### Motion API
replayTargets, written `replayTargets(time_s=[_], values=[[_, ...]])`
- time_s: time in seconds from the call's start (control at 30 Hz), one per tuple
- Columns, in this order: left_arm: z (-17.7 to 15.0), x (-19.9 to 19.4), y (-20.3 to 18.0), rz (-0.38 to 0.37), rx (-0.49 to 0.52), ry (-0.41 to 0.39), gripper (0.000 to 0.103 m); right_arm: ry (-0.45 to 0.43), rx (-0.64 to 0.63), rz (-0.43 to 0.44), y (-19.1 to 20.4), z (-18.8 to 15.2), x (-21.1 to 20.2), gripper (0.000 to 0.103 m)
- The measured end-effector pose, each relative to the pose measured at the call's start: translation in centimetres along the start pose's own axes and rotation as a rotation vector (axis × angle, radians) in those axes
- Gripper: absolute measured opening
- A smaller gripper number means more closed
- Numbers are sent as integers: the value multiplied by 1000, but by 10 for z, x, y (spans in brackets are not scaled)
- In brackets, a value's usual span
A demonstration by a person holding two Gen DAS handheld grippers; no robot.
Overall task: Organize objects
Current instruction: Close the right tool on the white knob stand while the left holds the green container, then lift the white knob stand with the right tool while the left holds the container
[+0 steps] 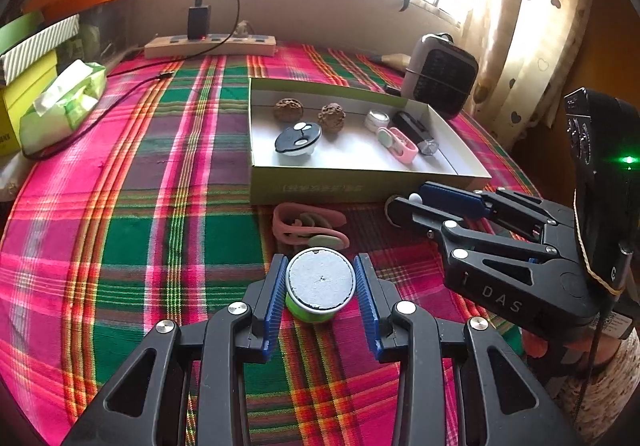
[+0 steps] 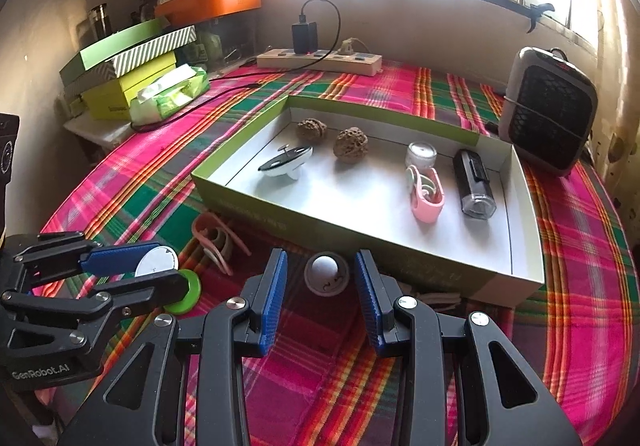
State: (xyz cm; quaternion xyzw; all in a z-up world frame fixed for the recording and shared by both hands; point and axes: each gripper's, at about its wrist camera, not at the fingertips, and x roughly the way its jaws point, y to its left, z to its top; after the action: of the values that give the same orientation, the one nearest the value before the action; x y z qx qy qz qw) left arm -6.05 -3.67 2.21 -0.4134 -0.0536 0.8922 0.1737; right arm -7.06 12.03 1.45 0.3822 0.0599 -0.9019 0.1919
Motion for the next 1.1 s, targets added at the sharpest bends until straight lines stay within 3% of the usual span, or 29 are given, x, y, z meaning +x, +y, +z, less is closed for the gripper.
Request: replayTargets(time_s=[0.33,1.1], values=[[0,0,1,-7,-4,6,32,-8,-6,-11,1,-1,-1,13],[-2,2,2,0,-7,11,32,16,-2,67,5,-10,-10,13]])
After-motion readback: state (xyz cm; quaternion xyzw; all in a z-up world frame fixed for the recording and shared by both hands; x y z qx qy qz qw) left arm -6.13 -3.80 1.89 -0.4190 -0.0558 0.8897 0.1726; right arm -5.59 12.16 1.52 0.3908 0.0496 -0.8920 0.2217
